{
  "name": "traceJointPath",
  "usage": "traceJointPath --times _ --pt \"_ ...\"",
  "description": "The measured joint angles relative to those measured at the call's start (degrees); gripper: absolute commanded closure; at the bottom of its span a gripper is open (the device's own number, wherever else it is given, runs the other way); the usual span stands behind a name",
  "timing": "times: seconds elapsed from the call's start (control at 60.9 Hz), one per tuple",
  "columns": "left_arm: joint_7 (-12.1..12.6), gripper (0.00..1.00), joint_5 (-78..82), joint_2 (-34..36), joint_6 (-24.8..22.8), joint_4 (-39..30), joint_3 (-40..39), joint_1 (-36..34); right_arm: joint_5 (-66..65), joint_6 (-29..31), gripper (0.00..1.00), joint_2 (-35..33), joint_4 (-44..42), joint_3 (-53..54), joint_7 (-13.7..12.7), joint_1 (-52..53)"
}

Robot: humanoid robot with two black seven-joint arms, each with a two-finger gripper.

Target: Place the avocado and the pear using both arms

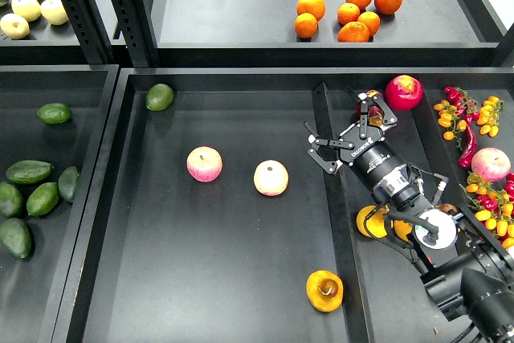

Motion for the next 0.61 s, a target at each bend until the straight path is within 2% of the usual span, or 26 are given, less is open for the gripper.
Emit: traceJointPath --times 0.345,0.607 --pt "0.0 0.57 0.1 -1.9 0.0 1.6 0.1 0.4 0.0 0.0 0.01 0.0 0.1 0.0 0.0 0.0" --pt "0.0 0.51 0.1 -2.0 0.0 1.7 0.4 0.6 0.0 0.0 0.01 0.0 0.0 0.0 0.0 0.0"
